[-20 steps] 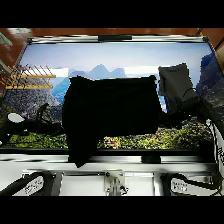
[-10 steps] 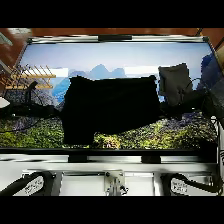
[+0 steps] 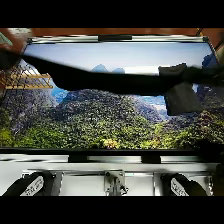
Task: Fold the shirts.
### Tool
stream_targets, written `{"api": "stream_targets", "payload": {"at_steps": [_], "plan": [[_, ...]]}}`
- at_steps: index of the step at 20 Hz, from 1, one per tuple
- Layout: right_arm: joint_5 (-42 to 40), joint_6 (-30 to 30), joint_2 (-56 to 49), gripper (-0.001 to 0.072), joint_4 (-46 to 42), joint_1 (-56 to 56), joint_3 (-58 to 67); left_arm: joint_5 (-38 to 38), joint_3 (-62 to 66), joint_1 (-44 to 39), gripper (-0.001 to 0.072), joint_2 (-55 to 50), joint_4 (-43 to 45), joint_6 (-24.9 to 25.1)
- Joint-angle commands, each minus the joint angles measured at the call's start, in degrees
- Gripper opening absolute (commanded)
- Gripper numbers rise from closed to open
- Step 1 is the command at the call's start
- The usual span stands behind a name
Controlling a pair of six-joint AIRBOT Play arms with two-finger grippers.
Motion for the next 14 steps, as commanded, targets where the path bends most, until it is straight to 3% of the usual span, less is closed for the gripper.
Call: {"api": "stream_targets", "payload": {"at_steps": [1, 3, 6, 10, 14], "plan": [[18.47, -2.21, 11.54, 0.0060, -0.76, -0.04, 11.21, 10.67, 18.14, 0.02, 0.0027, 5.18, -0.02, -3.17], [23.69, -2.14, 16.61, 0.0060, -1.62, -0.04, 13.44, 15.06, 21.99, 0.02, 0.0027, 8.70, 0.00, -3.37], [22.16, -1.49, 21.77, 0.0060, -3.10, -0.04, 14.21, 18.12, 22.25, 0.02, 0.0027, 13.84, 0.61, -3.39], [19.58, 1.33, 23.87, 0.0060, -4.61, -0.04, 14.19, 16.33, 22.25, 0.02, 0.0027, 16.33, 5.35, -3.85], [8.85, 7.87, 22.80, 0.0060, -15.19, -0.04, 14.19, 7.41, 22.03, 0.02, 0.0027, 14.64, 13.86, -10.56]]}}
